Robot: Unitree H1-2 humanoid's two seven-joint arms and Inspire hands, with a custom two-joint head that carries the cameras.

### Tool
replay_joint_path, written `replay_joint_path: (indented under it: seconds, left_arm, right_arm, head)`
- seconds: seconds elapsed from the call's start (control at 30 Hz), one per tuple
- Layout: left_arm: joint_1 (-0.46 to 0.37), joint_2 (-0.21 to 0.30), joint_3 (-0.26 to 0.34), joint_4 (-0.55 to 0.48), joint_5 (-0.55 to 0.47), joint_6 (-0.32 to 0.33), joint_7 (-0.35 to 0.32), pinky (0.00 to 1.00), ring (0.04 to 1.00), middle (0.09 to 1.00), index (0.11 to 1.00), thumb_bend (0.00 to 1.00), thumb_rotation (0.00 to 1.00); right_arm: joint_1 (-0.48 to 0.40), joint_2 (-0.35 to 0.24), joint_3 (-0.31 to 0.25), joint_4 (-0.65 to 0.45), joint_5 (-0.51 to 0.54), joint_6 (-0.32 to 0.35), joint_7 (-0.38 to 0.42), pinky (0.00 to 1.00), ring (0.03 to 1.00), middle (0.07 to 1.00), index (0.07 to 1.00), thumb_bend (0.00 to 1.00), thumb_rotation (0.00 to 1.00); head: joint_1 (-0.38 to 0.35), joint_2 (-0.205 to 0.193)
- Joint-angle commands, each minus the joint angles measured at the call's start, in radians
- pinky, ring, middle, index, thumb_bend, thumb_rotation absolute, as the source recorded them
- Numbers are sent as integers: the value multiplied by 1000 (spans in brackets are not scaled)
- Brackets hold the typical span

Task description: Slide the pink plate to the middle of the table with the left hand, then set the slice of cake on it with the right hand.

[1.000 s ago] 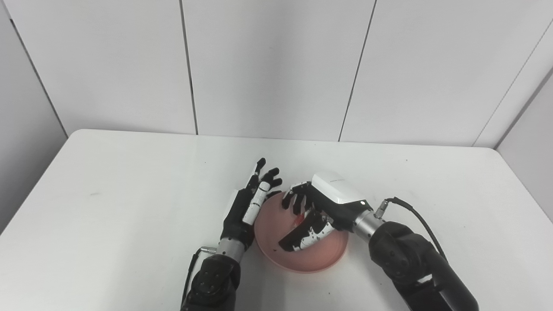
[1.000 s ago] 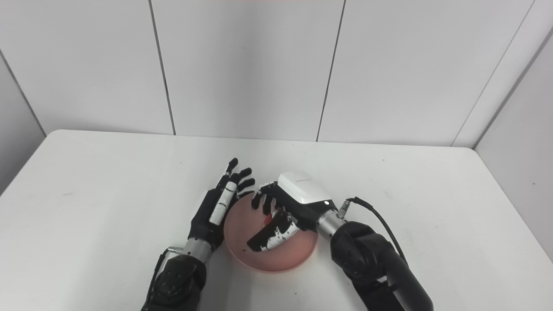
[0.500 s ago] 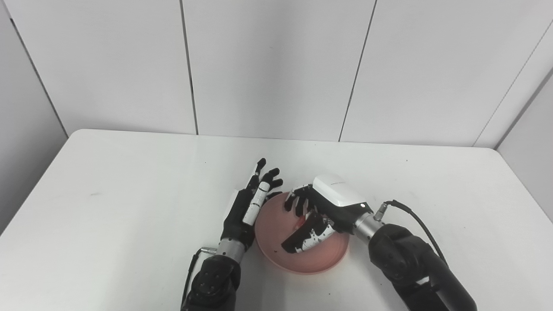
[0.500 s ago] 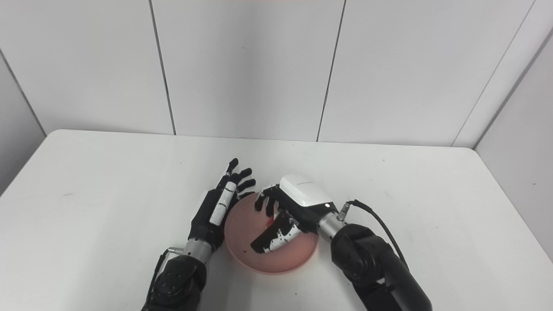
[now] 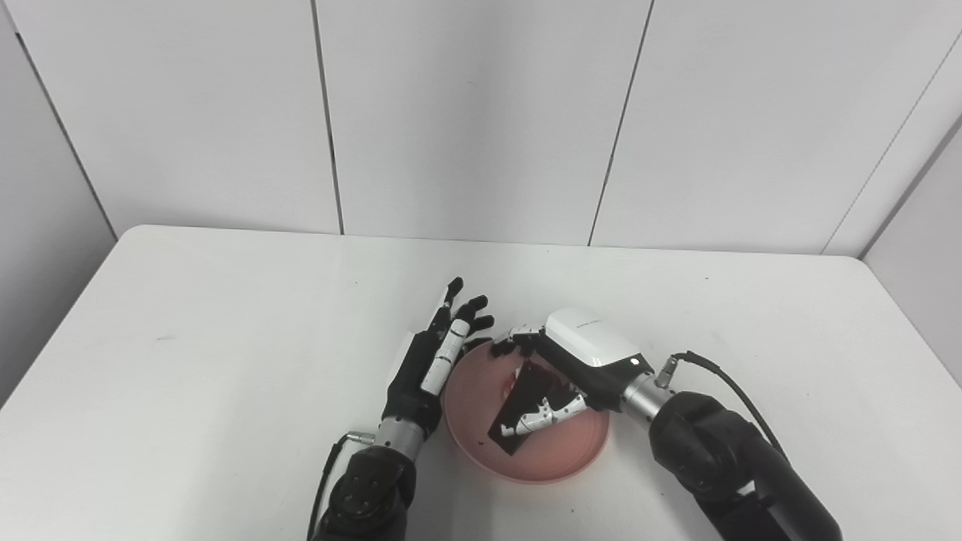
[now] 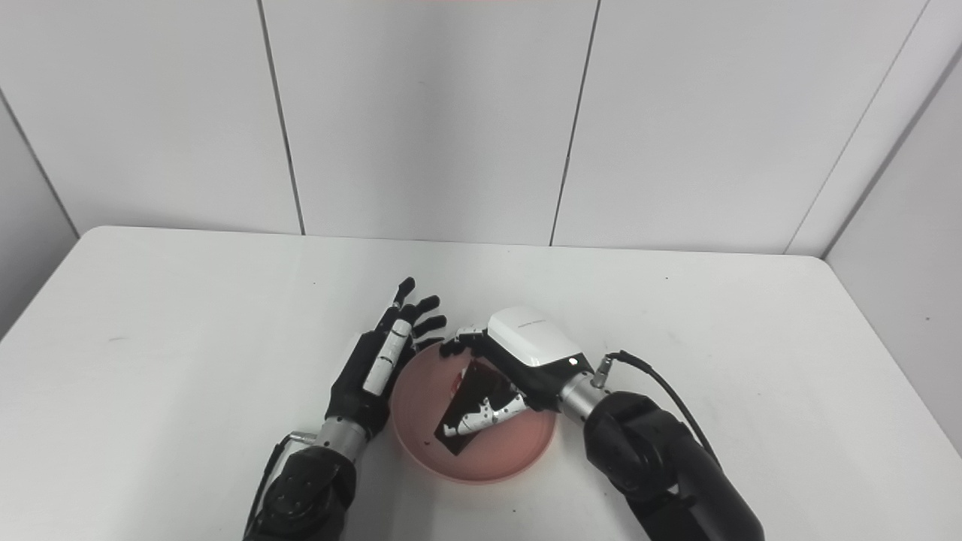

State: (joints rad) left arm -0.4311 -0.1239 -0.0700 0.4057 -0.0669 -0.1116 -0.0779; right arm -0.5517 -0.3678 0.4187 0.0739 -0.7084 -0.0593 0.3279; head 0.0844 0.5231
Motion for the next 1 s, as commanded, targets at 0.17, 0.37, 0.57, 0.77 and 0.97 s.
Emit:
replay_joint_path:
  seconds: [0.17,0.37,0.57,0.77,0.97]
  left_arm:
    - [50,15,15,-4,3,41,10,737,843,894,1000,658,829]
    - [58,17,34,-32,-8,64,10,766,847,899,1000,669,807]
    - [69,19,68,-78,-10,73,28,778,855,889,998,607,788]
    - [91,12,78,-122,2,40,42,862,892,912,994,593,758]
    - [105,8,71,-149,87,5,117,930,942,944,982,622,792]
  right_arm:
    - [10,13,-42,-36,30,-60,-81,602,693,742,726,973,563]
    - [56,53,-102,-49,81,-79,-162,557,678,737,719,898,563]
    - [119,153,-221,-3,264,-102,-253,577,702,764,763,795,796]
    - [141,216,-281,88,460,-130,-232,648,755,816,836,773,943]
    - [158,311,-396,197,701,-152,-240,726,797,841,872,798,956]
  head:
    - [-2,1]
    - [-3,2]
    - [-9,1]
    - [-8,7]
    - [-7,12]
